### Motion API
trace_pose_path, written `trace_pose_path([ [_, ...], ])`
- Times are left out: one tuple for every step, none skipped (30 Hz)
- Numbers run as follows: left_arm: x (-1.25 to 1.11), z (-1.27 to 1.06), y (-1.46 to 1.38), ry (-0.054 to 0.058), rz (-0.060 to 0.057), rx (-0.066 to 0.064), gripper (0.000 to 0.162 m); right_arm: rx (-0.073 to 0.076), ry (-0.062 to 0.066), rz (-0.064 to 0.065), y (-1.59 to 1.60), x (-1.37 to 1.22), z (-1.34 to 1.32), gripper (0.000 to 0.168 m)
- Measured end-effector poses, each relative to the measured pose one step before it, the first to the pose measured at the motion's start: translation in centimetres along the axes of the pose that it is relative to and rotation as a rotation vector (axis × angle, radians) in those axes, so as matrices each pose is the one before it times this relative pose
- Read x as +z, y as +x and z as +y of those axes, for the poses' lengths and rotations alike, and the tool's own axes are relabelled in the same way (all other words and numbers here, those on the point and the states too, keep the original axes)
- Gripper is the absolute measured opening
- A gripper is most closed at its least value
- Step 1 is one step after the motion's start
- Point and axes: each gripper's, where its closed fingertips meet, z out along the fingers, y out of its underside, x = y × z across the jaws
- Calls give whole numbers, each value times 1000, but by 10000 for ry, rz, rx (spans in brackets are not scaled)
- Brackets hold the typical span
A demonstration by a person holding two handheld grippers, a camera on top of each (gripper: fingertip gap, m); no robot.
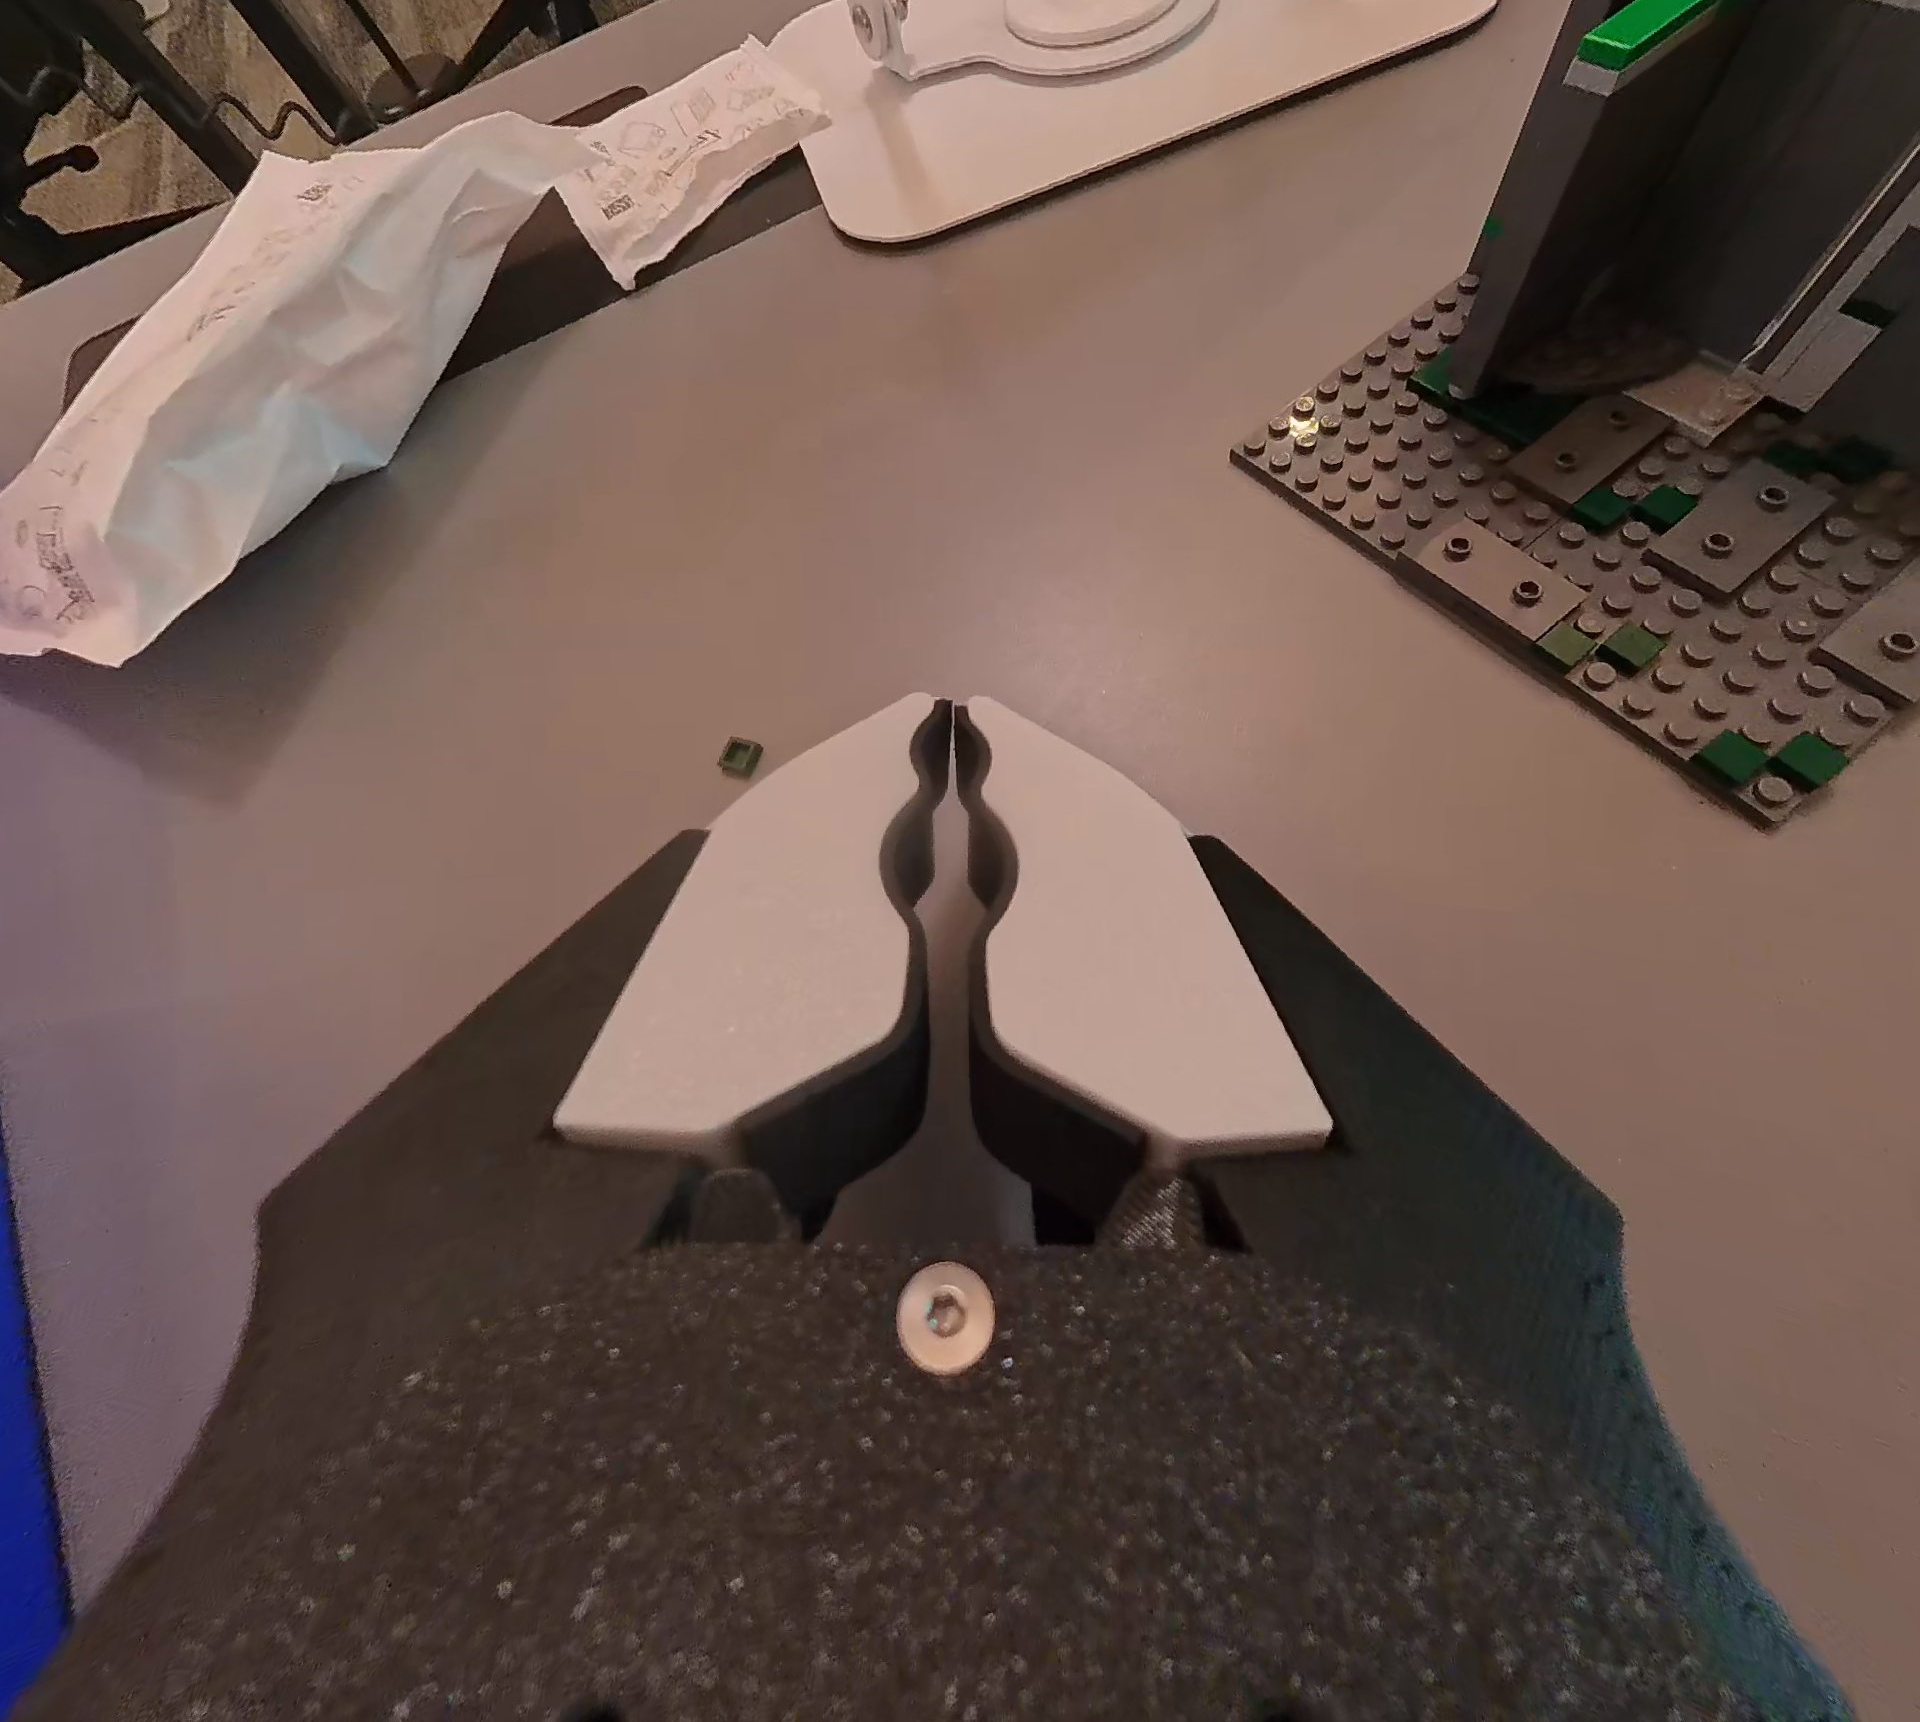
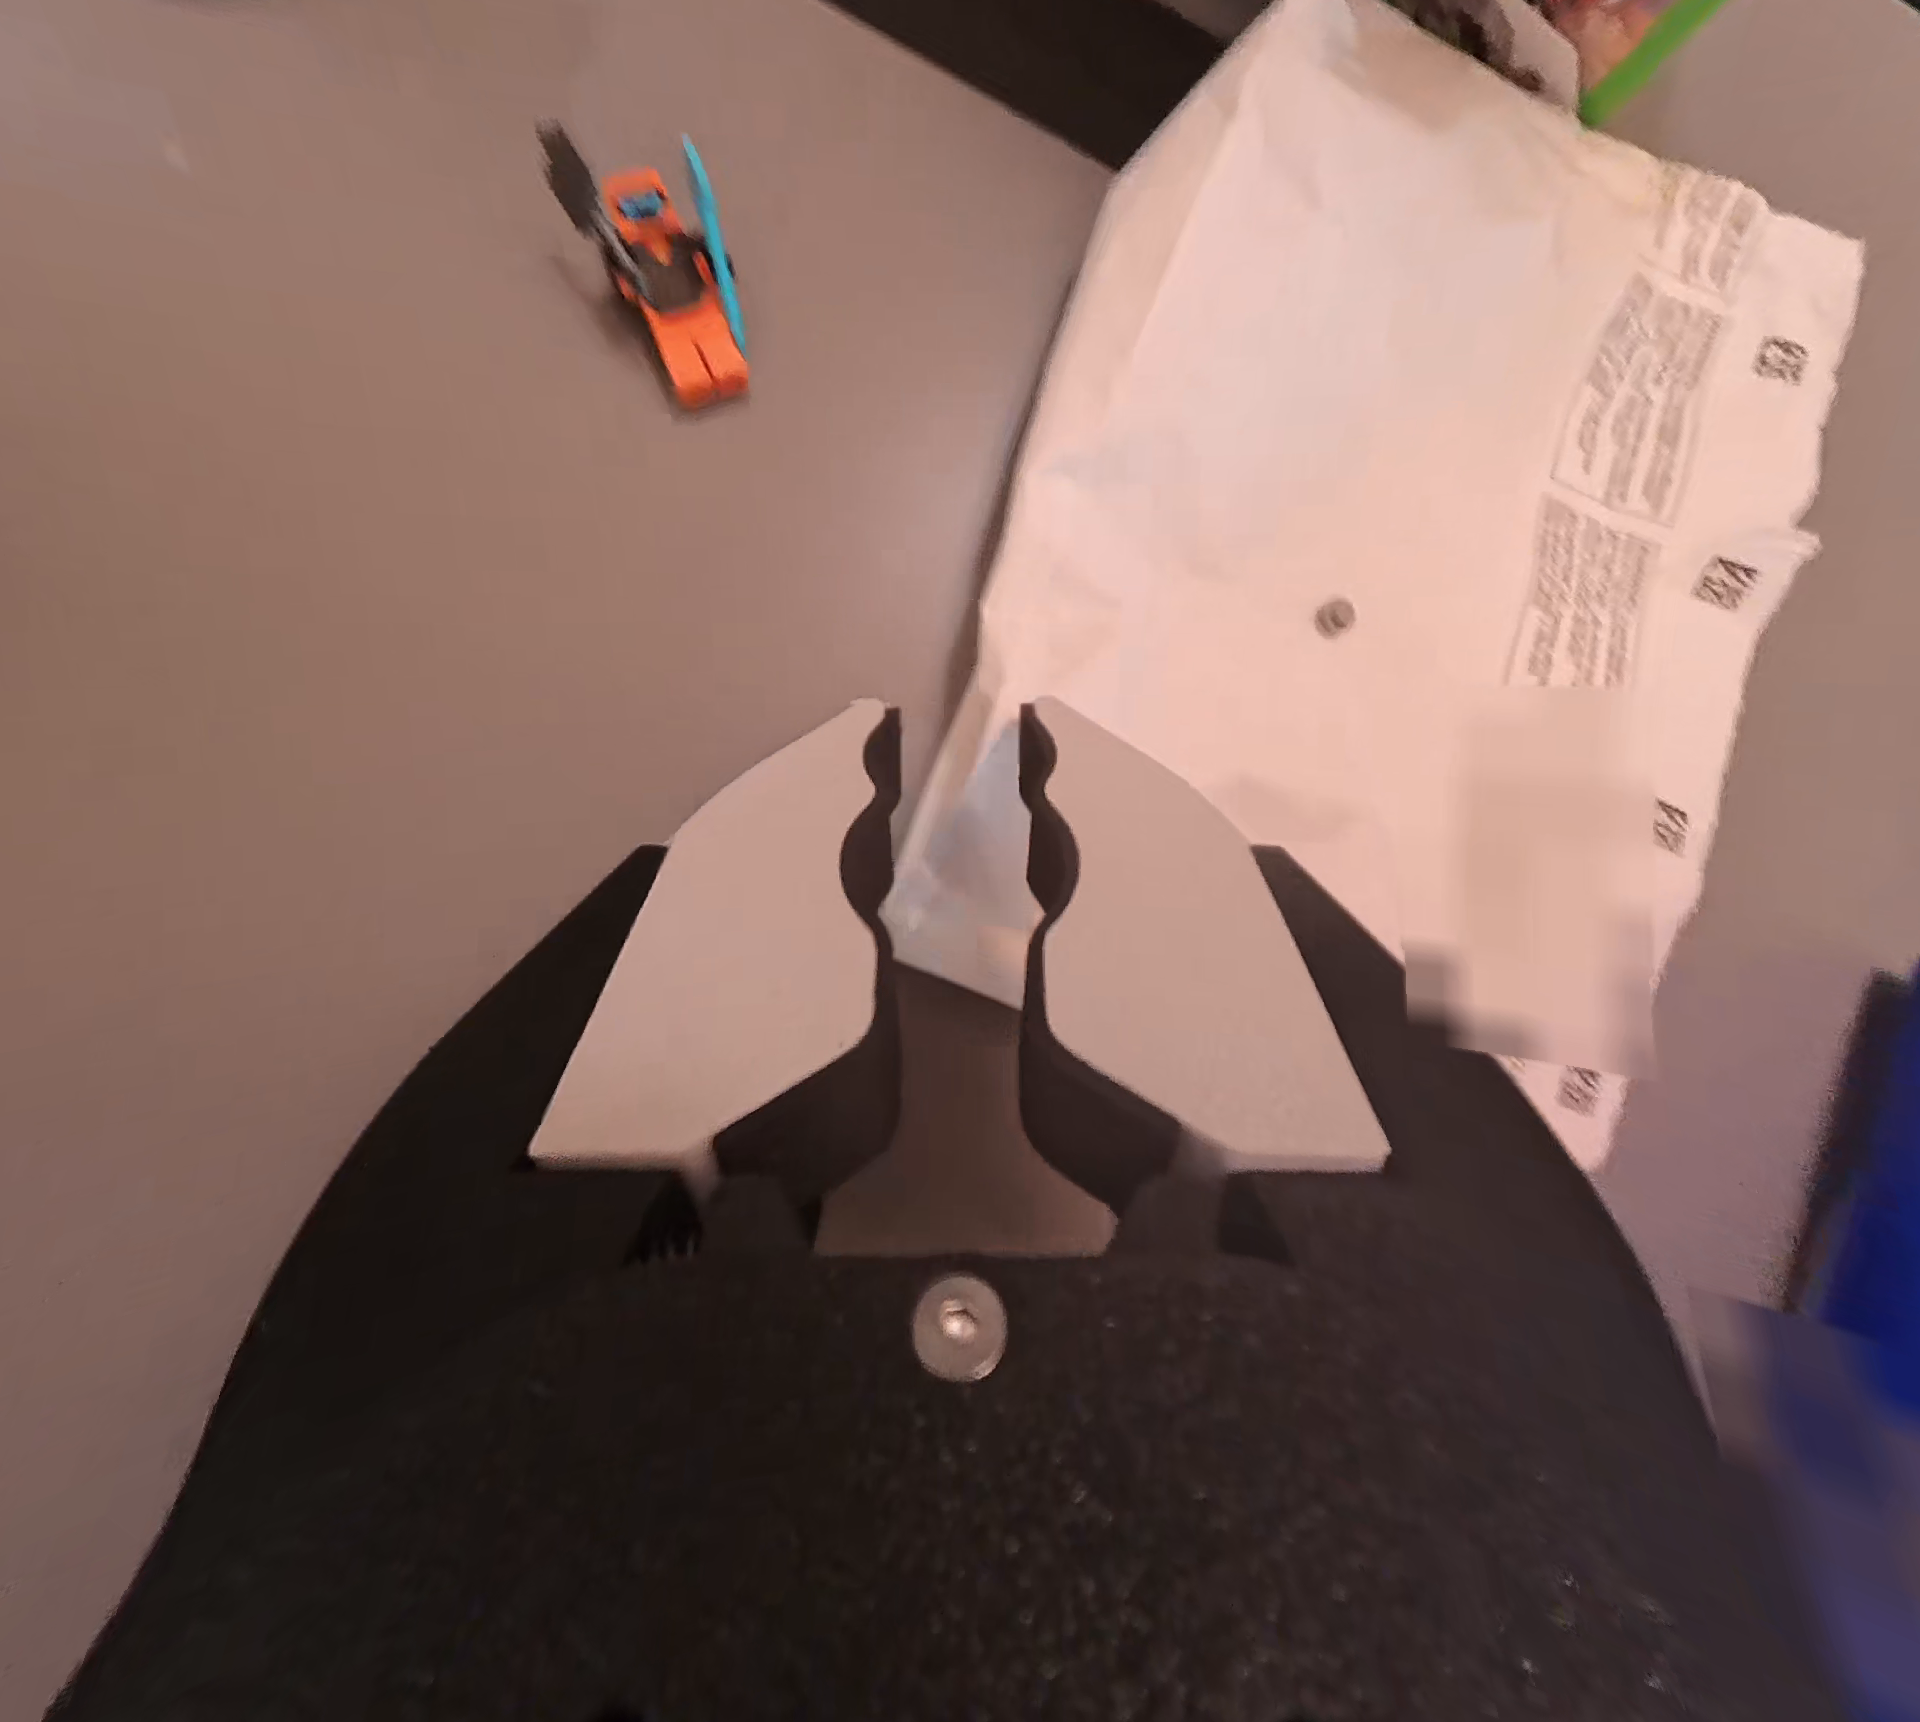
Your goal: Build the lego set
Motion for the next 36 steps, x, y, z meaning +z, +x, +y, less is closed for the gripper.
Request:
trace_pose_path([
  [-13,60,-18,-15,-1,2,0,216,259,-314,-429,-29,-743,23],
  [-12,75,-28,-17,-5,0,0,204,342,-408,-403,-177,-855,24],
  [-22,54,-39,-8,-2,-10,0,216,400,-337,-142,-334,-943,23],
  [-27,51,-26,-3,2,-14,0,160,325,-147,318,-411,-855,23],
  [-30,29,-59,2,-9,-12,0,49,238,29,752,-426,-732,22],
  [-21,8,-60,5,-12,-12,0,-54,139,143,1089,-318,-541,22],
  [-16,-24,-35,11,4,-19,0,-121,-36,148,1276,-87,-199,22],
  [10,-21,-9,12,13,-16,0,-102,-186,111,1349,168,130,22],
  [16,-14,24,2,12,6,0,-49,-191,88,1300,380,255,21],
  [32,0,47,-8,12,26,0,-6,-198,74,1193,526,328,20],
  [25,21,53,-15,13,30,0,28,-264,-8,919,618,452,20],
  [19,23,58,-16,8,32,0,64,-275,-64,651,659,463,20],
  [-3,21,34,-10,-4,30,0,105,-200,-88,432,635,350,20],
  [-14,0,13,0,-7,26,0,124,-183,-186,116,579,320,20],
  [-31,-10,-22,4,-20,9,0,119,-192,-191,-32,504,287,20],
  [-10,13,-48,-1,-21,-6,0,60,-114,-100,-19,390,160,20],
  [0,30,-56,-11,-15,-8,0,45,-139,39,93,300,183,19],
  [24,44,-57,-14,-14,-13,0,94,-287,227,377,254,377,17],
  [25,43,-35,-14,-1,-20,0,64,-231,125,238,215,326,17],
  [44,56,-5,-17,17,-18,0,80,-70,-45,-20,133,141,17],
  [31,37,29,-12,15,-4,0,103,-65,-79,-71,91,146,16],
  [26,38,22,-13,11,17,0,33,-29,-77,-101,64,90,16],
  [32,13,39,-6,11,15,0,-7,-16,-24,-43,69,63,16],
  [29,7,40,-5,22,0,0,-5,-72,25,26,92,128,16],
  [30,23,39,-11,19,-1,0,-7,-87,46,42,112,136,16],
  [16,20,9,-12,1,12,0,-8,-43,42,36,93,84,15],
  [-10,2,13,-2,-2,15,0,9,-61,34,16,77,93,12],
  [-17,-23,7,8,-3,5,0,6,-47,11,-26,67,69,8],
  [-35,-24,-15,15,-5,0,0,-11,-29,2,-52,57,45,7],
  [-30,-24,-23,12,-10,-4,0,-34,-34,15,-27,55,49,7],
  [-23,-26,-28,10,-11,-5,0,-38,-19,20,-15,20,27,6],
  [-35,-33,-23,12,-7,-3,0,-20,13,22,7,-47,-40,5],
  [-20,-21,3,9,-1,2,0,13,58,4,14,-107,-119,5],
  [-16,-25,7,10,-2,6,0,46,73,-39,-19,-157,-155,4],
  [-11,-24,11,5,4,6,0,62,83,-54,-28,-209,-208,4],
  [1,-2,12,1,10,2,0,50,106,-43,-44,-265,-276,4],
])
